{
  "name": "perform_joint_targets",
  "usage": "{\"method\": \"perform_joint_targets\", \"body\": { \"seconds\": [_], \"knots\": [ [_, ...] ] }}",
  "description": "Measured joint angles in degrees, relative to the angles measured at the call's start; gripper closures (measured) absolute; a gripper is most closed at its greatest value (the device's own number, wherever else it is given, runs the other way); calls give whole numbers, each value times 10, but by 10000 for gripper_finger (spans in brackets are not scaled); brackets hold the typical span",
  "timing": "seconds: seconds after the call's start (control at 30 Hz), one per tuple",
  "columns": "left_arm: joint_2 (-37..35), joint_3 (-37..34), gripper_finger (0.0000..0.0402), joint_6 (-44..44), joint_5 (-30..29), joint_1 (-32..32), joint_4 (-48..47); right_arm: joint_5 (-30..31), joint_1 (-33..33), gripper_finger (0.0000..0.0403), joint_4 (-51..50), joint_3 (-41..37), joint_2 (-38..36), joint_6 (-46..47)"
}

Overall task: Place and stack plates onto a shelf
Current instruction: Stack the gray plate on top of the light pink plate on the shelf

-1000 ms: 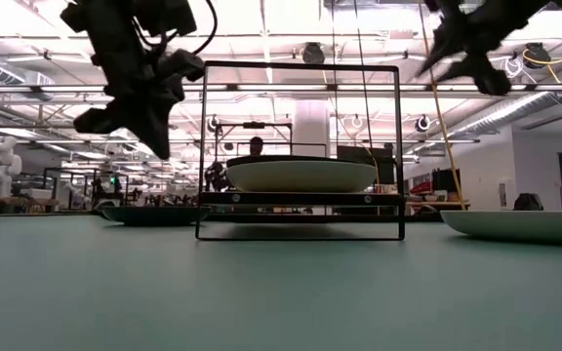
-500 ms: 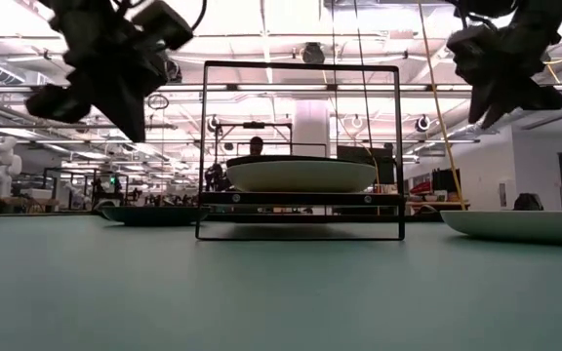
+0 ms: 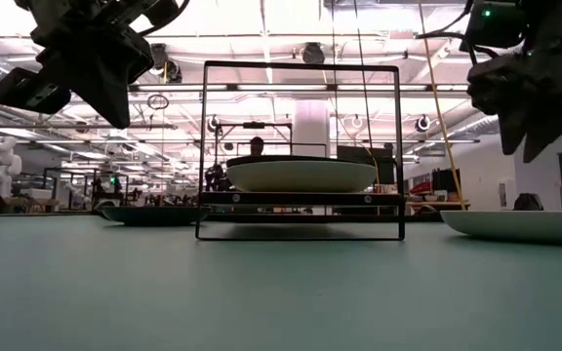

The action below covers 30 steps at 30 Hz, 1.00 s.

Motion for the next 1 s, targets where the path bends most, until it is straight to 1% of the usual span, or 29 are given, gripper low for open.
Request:
{"method": "perform_joint_targets", "body": {
  "seconds": [0.17, 0.27, 0.43, 0.63, 0.93, 1.0],
  "knots": [
    [0, 0, 400, 13, -31, 0, 0, 0, 0, 199, 0, -18, 0, -31],
    [0, 0, 400, 29, -45, 3, 0, 0, 0, 177, 0, -32, 0, -29],
    [0, 0, 400, 52, -46, 4, 0, 16, 0, 161, 22, -69, 0, -17],
    [0, 0, 400, 84, -53, 4, 0, 12, 0, 173, 58, -122, 14, 7],
    [0, 0, 400, 126, -69, 5, 0, 12, 0, 215, 77, -150, 42, 13],
    [0, 0, 400, 133, -71, 8, -1, 1, 0, 230, 88, -164, 45, 15]
  ]
}}
